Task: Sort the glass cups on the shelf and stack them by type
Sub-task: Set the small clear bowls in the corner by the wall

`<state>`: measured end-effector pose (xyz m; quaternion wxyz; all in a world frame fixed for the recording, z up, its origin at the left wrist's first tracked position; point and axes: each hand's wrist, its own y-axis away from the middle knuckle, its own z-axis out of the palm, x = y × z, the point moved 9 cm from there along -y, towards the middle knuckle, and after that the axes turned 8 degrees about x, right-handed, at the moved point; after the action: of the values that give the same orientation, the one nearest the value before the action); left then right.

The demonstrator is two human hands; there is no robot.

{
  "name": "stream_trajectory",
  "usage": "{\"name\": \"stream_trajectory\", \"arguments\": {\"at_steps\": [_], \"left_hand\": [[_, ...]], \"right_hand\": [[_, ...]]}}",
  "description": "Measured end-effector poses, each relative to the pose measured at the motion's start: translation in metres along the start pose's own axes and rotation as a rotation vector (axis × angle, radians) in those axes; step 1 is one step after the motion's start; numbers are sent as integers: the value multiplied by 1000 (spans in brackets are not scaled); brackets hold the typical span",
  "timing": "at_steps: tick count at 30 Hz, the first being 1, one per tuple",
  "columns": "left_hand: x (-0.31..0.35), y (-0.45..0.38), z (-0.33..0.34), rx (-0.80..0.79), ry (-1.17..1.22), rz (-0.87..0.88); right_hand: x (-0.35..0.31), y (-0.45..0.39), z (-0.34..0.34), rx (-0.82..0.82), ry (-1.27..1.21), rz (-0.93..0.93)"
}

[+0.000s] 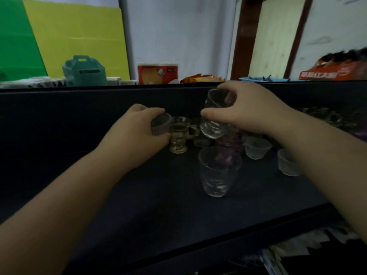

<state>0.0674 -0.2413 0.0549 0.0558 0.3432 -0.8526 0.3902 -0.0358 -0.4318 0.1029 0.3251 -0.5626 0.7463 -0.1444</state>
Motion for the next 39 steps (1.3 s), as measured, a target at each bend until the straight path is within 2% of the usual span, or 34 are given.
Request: {"name": "stream_trajectory", "arguments": {"at_steps": [9,22,31,39], "left_hand": [[180,17,28,77,111,225],[404,59,213,-92,269,276],[502,32,306,-143,264,284],[559,-11,390,-144,280,291]], "right_hand": [[118,66,-105,248,-36,122],[368,190,-239,245,62,338],[486,213,-278,302,51,448],[576,178,-283,266,124,449]]}}
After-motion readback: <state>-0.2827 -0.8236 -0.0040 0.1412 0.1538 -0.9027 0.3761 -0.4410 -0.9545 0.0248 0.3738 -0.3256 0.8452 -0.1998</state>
